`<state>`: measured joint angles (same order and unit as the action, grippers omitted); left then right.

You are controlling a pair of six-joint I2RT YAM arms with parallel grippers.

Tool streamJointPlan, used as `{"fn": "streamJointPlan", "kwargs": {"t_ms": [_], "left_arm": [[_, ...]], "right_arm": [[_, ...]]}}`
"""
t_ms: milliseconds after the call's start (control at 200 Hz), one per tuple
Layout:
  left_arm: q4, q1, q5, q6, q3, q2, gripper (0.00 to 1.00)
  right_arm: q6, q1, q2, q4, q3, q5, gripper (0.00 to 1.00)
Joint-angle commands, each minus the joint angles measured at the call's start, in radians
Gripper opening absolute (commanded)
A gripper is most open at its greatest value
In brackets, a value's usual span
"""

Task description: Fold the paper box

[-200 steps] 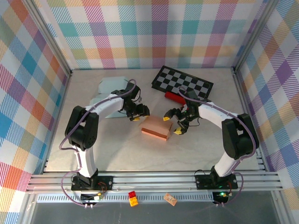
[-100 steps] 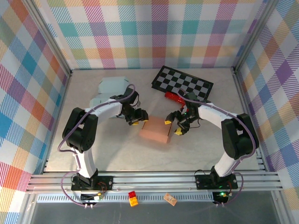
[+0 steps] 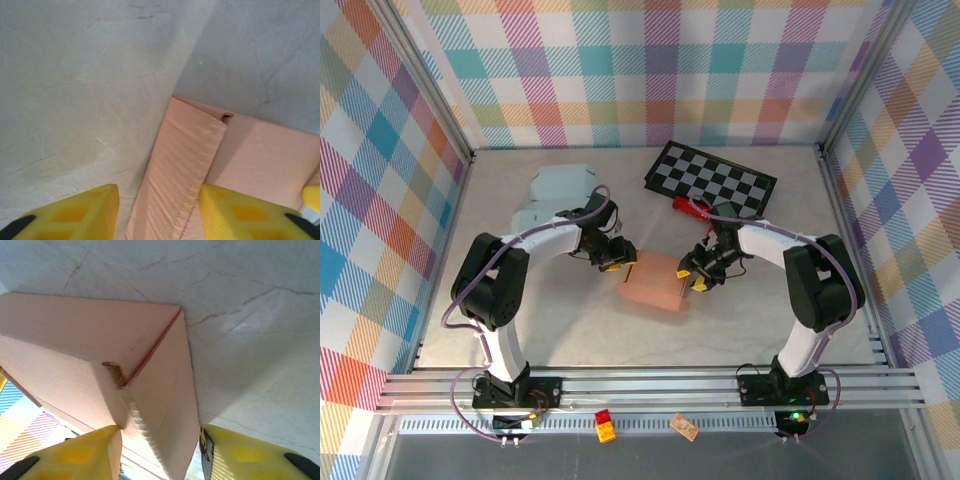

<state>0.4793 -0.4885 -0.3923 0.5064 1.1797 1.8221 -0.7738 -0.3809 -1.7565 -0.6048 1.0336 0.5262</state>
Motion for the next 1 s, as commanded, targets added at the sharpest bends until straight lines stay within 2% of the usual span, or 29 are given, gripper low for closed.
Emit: {"fn": "streamJointPlan", "kwargs": {"t_ms": [0,115,260,425,735,880,995], "left_arm": [[-0.014,-0.008,-0.03,0.011,-0.023,-0.054,0.41],[-0.048,-0.009,-0.05,0.025,-0.058,-0.098,0.39],[-0.074,-0.008,-0.06,0.026,-0.113,-0.142,0.43],[-0.124,-0.007,-0.09,0.037,-0.159,-0.141,0.43],[-0.219,-0.009,-0.126,0.043,-0.167,-0.108,0.44],[-0.233,-0.009,-0.143,0.035,-0.18,-0.078,0.4],[-0.242,-0.009,-0.132,0.033,-0.197,-0.081,0.33]], "right_arm": [[0.042,-0.006,-0.035,-0.048,0.025,-0.059,0.41],[0.105,-0.005,-0.029,-0.067,0.052,-0.069,0.43],[0.204,-0.003,-0.015,-0.033,0.053,-0.035,0.59],[0.255,0.006,-0.003,-0.004,0.043,-0.004,0.68],[0.258,0.011,-0.005,0.061,-0.013,0.047,0.74],[0.249,0.022,-0.016,0.089,-0.034,0.068,0.74],[0.234,0.025,-0.008,0.145,-0.058,0.107,0.75]]}}
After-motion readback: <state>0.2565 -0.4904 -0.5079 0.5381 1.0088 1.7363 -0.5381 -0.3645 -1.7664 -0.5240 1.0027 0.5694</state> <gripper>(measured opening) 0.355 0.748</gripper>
